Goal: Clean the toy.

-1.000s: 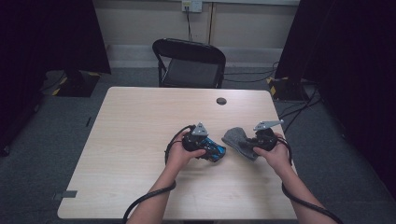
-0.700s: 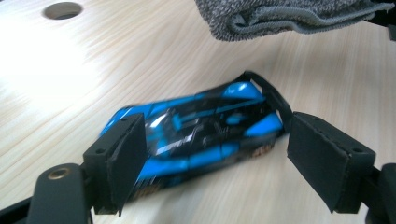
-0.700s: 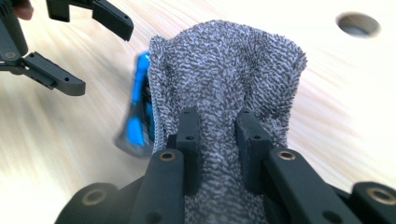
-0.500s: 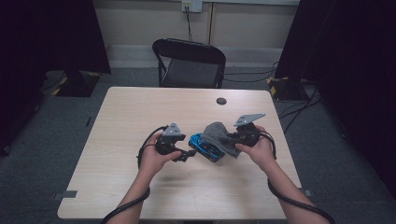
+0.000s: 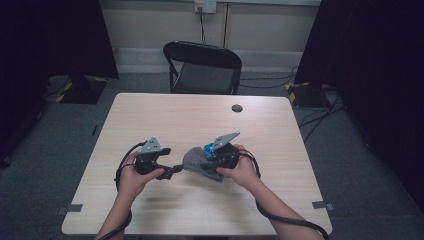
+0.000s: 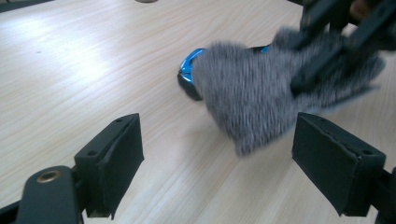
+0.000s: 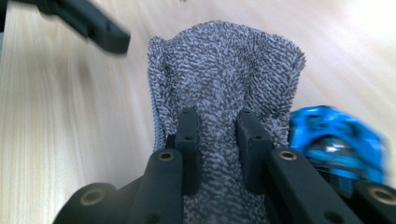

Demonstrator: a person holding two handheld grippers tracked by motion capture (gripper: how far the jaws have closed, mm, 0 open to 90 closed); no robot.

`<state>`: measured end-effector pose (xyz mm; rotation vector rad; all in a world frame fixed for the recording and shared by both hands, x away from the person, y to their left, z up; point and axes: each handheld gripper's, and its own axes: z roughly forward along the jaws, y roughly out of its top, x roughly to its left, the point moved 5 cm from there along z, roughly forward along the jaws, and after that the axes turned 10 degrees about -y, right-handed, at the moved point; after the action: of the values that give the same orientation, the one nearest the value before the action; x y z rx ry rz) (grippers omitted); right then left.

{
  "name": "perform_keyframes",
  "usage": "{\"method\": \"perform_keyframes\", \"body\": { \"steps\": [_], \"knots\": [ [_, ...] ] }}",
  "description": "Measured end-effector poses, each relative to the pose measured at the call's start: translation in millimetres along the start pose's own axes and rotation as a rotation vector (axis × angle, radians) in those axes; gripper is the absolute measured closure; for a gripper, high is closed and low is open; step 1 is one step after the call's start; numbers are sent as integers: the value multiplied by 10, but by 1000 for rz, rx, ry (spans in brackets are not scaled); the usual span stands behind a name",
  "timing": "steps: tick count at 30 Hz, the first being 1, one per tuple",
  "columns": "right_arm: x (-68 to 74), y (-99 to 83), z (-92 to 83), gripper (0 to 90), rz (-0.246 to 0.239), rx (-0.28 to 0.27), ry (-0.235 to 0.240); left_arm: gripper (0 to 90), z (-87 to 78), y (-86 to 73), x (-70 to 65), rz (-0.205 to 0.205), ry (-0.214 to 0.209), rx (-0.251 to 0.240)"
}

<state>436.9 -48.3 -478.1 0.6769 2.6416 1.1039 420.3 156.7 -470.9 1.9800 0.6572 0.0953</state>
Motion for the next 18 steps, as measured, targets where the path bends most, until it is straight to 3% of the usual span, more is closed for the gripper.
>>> {"method": "perform_keyframes", "body": {
  "steps": [3, 10, 15, 17, 18],
  "knots": [
    [64, -31, 87, 734, -14, 22, 19, 161, -17, -18, -14, 4, -9, -15],
    [246, -40, 329, 694, -55, 39, 56, 174, 67, -129, -13, 19, -46, 8],
    [305, -44, 390, 502, -99, 51, 65, 219, 112, -227, 8, 23, -83, 29],
    [284, -40, 351, 423, -72, 48, 70, 220, 141, -240, 13, 22, -85, 36],
    [255, -47, 288, 393, -92, 48, 54, 219, 159, -230, 10, 24, -92, 35]
  ]
}}
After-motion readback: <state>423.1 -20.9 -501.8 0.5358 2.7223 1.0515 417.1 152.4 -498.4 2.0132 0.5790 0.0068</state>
